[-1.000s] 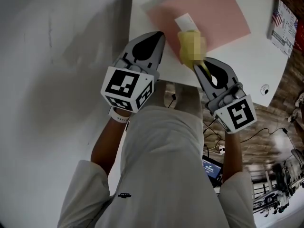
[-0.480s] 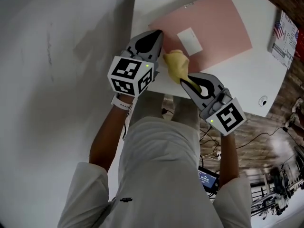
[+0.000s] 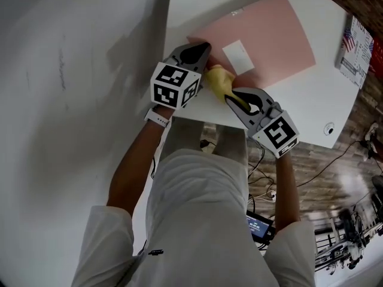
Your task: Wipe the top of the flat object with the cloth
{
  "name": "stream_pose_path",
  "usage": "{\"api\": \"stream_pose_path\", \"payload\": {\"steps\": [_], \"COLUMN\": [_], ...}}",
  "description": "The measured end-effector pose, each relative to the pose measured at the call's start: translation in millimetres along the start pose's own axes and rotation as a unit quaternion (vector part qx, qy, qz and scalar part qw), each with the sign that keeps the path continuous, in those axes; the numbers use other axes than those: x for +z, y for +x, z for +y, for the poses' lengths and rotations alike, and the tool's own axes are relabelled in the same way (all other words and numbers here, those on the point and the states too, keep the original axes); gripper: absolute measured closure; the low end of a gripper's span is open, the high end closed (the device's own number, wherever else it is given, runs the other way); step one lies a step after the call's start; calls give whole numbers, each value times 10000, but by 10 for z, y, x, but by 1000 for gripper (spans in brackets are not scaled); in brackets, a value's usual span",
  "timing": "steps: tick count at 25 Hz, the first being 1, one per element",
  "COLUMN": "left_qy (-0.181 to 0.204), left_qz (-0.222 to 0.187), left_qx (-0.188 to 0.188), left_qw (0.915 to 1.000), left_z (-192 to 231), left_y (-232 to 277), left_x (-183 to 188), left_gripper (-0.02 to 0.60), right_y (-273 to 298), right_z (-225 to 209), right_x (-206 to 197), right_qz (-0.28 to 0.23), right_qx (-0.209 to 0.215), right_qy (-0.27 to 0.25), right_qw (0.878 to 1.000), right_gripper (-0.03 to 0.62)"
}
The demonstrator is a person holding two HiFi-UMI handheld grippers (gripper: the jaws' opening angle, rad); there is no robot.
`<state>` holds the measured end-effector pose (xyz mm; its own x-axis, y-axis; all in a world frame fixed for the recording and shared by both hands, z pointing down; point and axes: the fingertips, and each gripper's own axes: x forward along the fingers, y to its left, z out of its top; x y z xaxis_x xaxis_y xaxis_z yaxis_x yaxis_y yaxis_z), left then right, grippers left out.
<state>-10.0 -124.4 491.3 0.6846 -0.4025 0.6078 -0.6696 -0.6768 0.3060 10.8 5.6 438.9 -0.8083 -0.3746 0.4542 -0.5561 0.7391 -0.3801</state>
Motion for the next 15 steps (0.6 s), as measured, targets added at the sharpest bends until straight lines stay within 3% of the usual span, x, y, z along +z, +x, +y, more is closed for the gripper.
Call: {"api": "stream_pose_path", "payload": {"steps": [6, 15], "left_qy": [12, 103], "left_qz": [33, -134], "left_qx": [14, 164], "left_qw": [10000, 9997], "left_z": [10, 9], "left_y": [14, 29], "left_x": [-2, -4], "left_gripper": [565, 565], "right_y": [-80, -418], "right_z": [-386, -952], "right_x": [-192, -247], "right_qz": [186, 432], "right_qx": [-852, -2112], "right_qy": [5, 29], "right_qw": [9962, 9765], "right_gripper": [545, 545]}}
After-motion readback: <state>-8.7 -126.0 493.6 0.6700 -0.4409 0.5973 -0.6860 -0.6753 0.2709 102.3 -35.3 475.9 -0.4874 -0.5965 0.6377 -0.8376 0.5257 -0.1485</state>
